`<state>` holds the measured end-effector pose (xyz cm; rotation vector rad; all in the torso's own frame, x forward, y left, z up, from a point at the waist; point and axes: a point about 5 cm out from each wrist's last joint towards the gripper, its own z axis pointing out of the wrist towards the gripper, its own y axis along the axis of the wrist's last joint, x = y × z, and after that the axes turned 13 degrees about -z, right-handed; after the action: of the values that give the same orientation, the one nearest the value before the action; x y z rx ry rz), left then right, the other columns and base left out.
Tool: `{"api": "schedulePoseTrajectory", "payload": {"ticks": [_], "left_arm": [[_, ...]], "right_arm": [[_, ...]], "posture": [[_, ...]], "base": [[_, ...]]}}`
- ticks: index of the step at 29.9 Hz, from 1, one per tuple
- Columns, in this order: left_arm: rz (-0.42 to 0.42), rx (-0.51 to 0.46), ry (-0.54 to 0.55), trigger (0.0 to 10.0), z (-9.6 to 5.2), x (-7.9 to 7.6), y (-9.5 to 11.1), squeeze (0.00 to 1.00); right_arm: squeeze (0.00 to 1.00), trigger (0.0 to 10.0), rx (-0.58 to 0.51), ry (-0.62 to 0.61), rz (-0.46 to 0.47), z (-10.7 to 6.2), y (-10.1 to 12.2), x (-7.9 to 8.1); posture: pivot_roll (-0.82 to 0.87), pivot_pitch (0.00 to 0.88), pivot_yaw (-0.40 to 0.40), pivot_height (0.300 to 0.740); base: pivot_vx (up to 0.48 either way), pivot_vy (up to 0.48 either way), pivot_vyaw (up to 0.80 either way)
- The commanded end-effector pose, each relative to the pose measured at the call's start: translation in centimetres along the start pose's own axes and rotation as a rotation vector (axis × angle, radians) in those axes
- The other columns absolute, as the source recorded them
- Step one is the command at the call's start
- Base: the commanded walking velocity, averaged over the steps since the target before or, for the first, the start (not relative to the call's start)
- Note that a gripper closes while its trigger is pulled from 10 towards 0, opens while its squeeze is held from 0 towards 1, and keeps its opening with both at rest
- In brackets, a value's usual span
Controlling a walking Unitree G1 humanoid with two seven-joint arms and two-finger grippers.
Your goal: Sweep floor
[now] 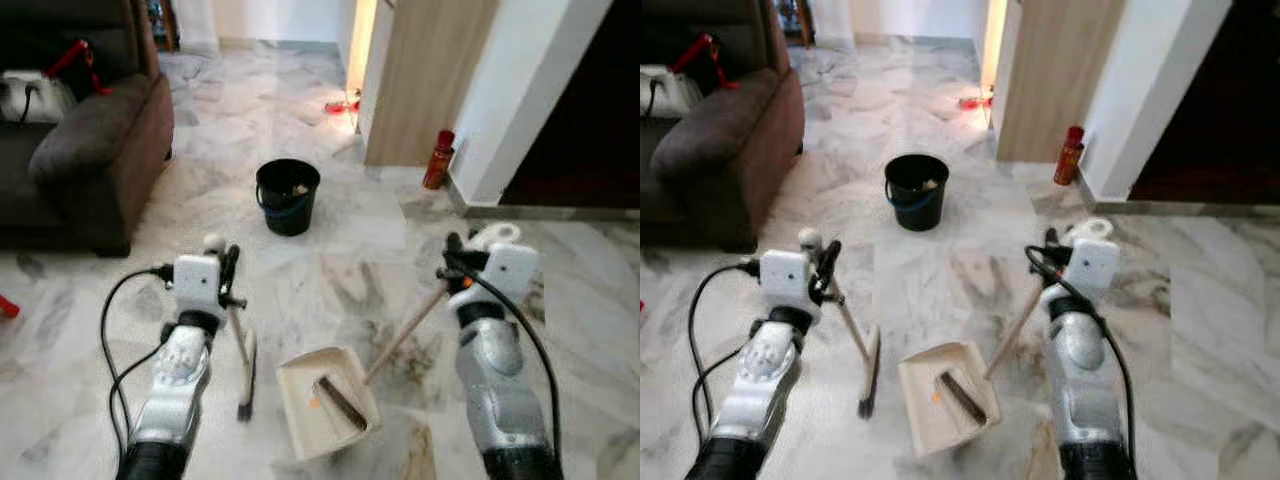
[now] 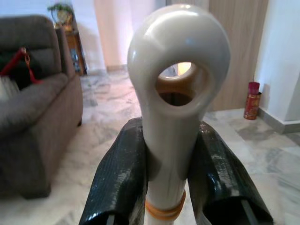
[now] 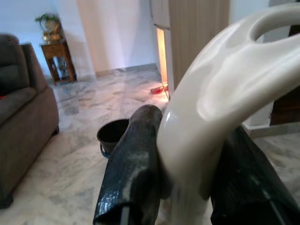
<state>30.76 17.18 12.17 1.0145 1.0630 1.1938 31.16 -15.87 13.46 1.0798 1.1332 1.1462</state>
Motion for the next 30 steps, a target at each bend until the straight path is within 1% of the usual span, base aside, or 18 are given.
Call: {"api": "schedulePoseTrajectory", "payload": {"ticks": [1,10,19,26,30], "left_arm": [[-0.004,-0.055,-0.027,10.0,0.51,-0.86,1.02,0.0],[0.001,-0.058,-0.025,10.0,0.53,-0.73,1.13,0.0],[0.002,-0.057,-0.024,10.0,0.68,-0.7,1.18,0.0],[0.002,-0.057,-0.024,10.0,0.73,-0.66,1.19,0.0],[0.002,-0.057,-0.023,10.0,0.7,-0.66,1.19,0.0]], "right_arm": [[0.0,10.0,-0.067,-0.031,0.007,0.16,1.37,-0.97],[0.0,10.0,-0.072,-0.015,0.011,0.06,1.47,-0.64],[0.0,10.0,-0.075,-0.017,0.014,0.1,1.54,-0.78],[0.0,10.0,-0.079,-0.01,0.014,0.08,1.63,-0.57],[0.0,10.0,-0.084,0.0,-0.008,0.08,1.69,-0.45]], "posture": [[-0.12,0.0,-0.034,0.74],[-0.11,0.0,-0.031,0.74],[-0.11,0.005,-0.027,0.74],[-0.11,0.006,-0.026,0.74],[-0.11,0.006,-0.026,0.74]], "base": [[0.371,0.0,0.0],[0.371,0.0,0.0],[0.373,0.0,0.0],[0.375,0.0,0.0],[0.378,0.0,0.0]]}}
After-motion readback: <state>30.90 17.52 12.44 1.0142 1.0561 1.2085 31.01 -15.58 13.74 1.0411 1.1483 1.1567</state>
